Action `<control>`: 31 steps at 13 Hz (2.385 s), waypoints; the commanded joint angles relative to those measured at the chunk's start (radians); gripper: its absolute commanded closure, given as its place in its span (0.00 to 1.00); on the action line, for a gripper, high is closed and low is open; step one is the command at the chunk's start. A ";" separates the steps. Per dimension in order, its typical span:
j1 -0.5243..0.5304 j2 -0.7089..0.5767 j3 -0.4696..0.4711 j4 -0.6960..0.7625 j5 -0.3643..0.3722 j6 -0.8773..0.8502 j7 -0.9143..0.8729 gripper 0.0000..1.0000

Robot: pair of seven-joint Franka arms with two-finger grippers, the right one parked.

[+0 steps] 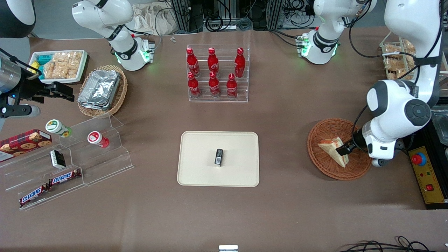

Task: Place sandwich from basket to tray
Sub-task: 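Lower the open left gripper onto the sandwich and close on it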

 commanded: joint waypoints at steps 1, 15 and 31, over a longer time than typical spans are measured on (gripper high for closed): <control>-0.003 -0.021 -0.003 -0.054 -0.006 0.070 -0.041 0.01; -0.009 0.002 -0.009 -0.152 0.001 0.192 -0.086 0.01; -0.012 -0.089 -0.059 0.066 0.013 -0.243 -0.138 0.99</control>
